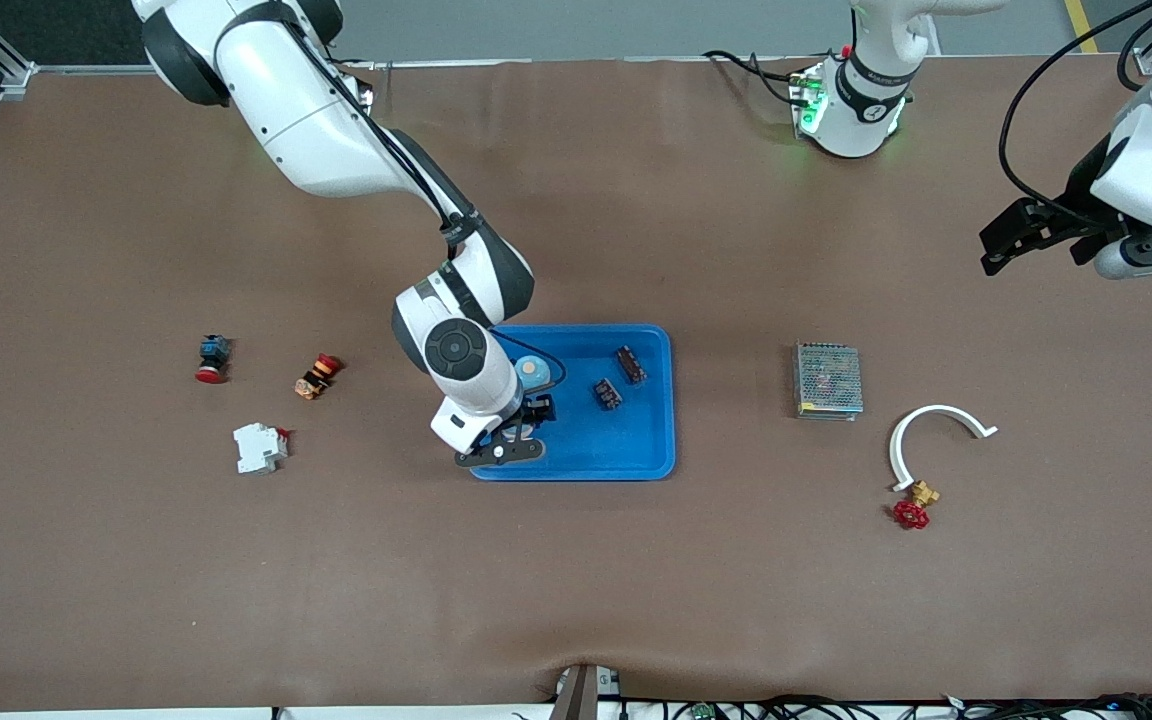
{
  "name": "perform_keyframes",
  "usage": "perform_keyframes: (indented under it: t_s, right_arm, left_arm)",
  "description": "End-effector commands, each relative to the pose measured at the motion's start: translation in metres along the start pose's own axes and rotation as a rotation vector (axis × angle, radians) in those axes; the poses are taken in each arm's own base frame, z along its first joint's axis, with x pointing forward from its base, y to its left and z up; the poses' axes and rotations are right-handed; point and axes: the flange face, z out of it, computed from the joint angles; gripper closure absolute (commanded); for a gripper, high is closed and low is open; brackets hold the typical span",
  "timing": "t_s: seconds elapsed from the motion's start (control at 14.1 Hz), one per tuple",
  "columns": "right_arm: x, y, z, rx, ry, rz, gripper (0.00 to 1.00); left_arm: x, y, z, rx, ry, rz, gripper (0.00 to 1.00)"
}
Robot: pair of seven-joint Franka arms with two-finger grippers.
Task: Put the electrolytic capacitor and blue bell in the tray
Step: 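Carry the blue bell into the tray with the right gripper and release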
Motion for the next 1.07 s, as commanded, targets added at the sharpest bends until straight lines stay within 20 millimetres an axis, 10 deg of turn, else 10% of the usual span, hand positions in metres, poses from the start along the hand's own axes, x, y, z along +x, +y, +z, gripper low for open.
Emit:
perform_keyframes:
  t_s: [0.0, 0.57, 0.71, 0.99]
  right_arm:
    - [0.003, -0.004, 0.006, -0.013, 0.016, 0.005, 0.63]
    - [0.000, -0.007, 0.022, -0.012, 0.024, -0.003, 0.58]
    - [0.002, -0.004, 0.022, -0.011, 0.026, 0.001, 0.01]
    - [0.003, -0.002, 0.018, -0.011, 0.027, 0.001, 0.00]
  left_arm:
    - [-0.005, 0.003, -0.008, -0.018, -0.005, 0.029, 0.00]
    - [-0.009, 0.009, -0.013, -0.008, 0.002, 0.043, 0.00]
    - [-0.007, 0.008, -0.010, -0.008, -0.001, 0.041, 0.00]
    - [-0.006, 0.010, -0.009, -0.007, -0.001, 0.044, 0.00]
